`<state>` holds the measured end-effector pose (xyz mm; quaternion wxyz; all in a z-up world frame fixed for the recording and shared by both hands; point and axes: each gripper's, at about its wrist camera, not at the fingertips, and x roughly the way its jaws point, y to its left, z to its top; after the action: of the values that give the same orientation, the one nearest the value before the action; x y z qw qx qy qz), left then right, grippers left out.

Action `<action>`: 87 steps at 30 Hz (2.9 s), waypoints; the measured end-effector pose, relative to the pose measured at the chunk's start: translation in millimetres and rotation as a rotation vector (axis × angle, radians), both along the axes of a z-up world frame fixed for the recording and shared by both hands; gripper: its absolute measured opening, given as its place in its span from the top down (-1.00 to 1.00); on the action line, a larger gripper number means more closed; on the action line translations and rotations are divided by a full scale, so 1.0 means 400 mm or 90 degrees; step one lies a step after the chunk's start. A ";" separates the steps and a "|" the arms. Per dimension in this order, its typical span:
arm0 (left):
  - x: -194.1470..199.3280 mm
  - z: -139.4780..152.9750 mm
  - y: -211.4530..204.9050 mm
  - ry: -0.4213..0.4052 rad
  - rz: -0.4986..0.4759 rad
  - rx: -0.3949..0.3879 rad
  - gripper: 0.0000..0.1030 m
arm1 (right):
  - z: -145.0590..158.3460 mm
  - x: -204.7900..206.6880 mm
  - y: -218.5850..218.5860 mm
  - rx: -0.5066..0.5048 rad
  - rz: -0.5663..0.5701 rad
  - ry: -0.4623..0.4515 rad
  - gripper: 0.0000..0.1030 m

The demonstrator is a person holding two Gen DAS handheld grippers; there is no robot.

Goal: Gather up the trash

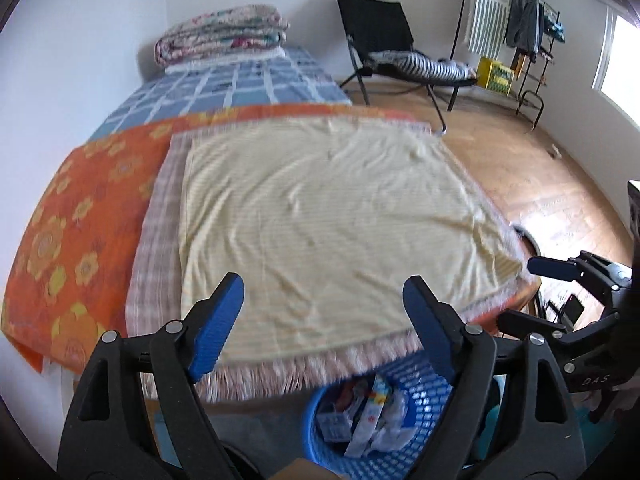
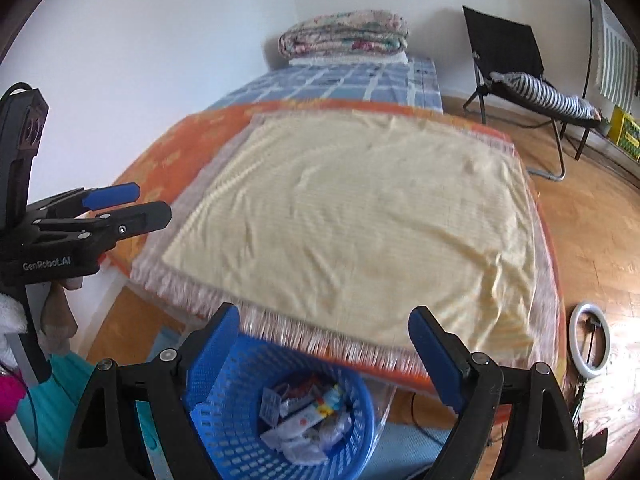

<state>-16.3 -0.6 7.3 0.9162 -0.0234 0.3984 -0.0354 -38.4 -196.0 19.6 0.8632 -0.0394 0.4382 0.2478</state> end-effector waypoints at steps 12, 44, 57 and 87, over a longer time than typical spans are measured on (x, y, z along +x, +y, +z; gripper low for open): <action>0.105 0.052 0.037 -0.028 0.049 -0.045 -0.92 | 0.063 0.123 -0.023 0.074 -0.050 -0.066 -0.99; 0.116 -0.022 0.018 0.005 0.055 -0.003 -0.98 | -0.008 0.161 -0.020 0.045 -0.065 -0.044 -0.99; 0.112 -0.018 0.016 0.006 0.055 -0.002 -0.98 | -0.017 0.161 -0.021 0.045 -0.067 -0.036 -0.99; 0.116 -0.016 0.021 0.010 0.066 0.024 -0.98 | -0.030 0.168 -0.035 0.047 -0.068 -0.022 -0.99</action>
<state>30.1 7.6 1.1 0.9141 -0.0272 0.4041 0.0199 28.7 -209.8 7.7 0.8835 0.0118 0.4150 0.2169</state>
